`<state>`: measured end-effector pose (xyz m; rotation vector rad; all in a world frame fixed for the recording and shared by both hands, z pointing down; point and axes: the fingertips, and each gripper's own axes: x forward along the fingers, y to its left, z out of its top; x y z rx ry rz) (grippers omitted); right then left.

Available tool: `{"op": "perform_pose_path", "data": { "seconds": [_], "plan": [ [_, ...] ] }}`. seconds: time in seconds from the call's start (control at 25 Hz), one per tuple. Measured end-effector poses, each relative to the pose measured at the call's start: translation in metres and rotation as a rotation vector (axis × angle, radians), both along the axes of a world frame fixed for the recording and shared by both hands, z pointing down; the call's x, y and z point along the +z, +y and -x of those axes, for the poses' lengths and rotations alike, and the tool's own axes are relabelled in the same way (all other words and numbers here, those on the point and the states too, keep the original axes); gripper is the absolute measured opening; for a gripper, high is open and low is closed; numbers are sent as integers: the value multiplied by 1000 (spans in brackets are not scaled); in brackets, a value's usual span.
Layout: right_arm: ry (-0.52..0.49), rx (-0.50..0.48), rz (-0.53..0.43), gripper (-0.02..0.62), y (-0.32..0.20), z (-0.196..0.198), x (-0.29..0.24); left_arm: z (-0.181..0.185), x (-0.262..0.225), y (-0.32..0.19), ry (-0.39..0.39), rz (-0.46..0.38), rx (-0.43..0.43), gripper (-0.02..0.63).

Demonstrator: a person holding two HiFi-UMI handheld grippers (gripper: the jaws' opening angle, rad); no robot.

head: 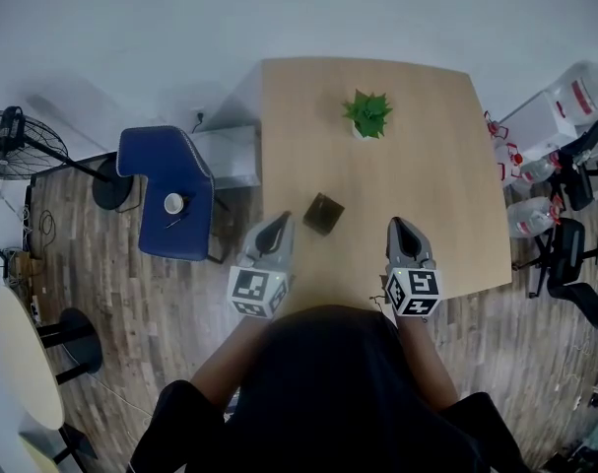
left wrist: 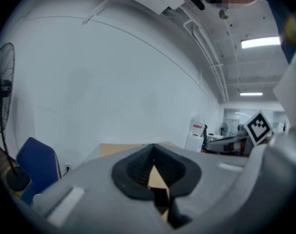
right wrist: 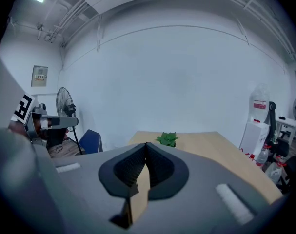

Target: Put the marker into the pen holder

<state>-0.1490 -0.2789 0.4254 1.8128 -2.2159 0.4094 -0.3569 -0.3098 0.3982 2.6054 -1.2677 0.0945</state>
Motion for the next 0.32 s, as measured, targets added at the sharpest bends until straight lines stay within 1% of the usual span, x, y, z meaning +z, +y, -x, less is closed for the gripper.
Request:
{"op": "perform_pose_path", "data": {
  "seconds": [0.32],
  "plan": [
    [-4, -9, 0, 3, -7, 1, -1, -8, -1, -9, -10, -9, 18, 3]
  ]
}}
